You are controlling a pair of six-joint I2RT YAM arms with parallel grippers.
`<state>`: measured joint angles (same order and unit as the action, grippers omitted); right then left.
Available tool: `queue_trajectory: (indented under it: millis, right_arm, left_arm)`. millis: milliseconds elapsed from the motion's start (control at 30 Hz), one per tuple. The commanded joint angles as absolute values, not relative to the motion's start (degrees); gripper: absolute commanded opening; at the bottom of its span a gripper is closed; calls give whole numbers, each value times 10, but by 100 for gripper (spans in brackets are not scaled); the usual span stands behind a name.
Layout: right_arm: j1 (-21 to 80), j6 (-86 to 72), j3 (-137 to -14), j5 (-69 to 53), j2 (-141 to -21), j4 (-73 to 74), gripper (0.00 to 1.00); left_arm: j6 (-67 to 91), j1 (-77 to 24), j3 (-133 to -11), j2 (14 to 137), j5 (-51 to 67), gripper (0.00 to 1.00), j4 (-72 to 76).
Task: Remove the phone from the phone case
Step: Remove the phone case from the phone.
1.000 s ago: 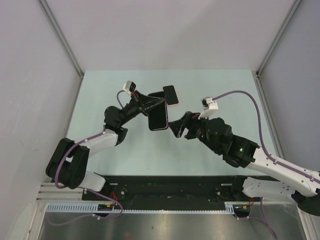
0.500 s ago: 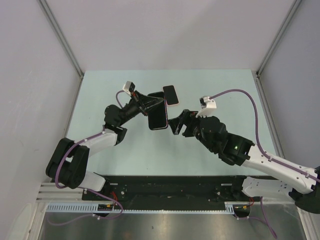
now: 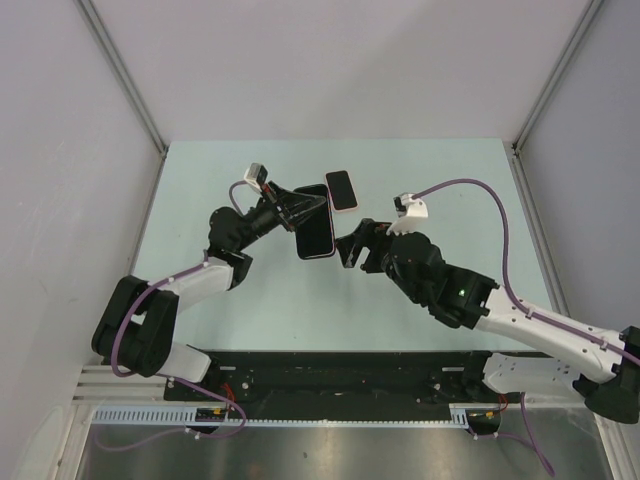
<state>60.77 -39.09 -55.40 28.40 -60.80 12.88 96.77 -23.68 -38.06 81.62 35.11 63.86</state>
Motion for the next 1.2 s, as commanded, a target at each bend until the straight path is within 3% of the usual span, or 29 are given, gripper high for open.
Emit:
queue_trajectory:
  millis: [0,567,867,1167]
  right_arm:
    - [613,-378,-503,245,-698,231,82]
    - [576,-375,-440,136,-705,148,84]
    - [498,-467,-327,-73,-628,-108,86]
    - [471,-566,-319,-126,-676,-297,86]
  left_arm:
    - [1073,-277,-454,769,352,0,819]
    - [1085,-277,-470,763,352,0,820]
    - [1085,-277,-463,765,355,0,824]
    - [1078,-286,-439,758,351,0,826]
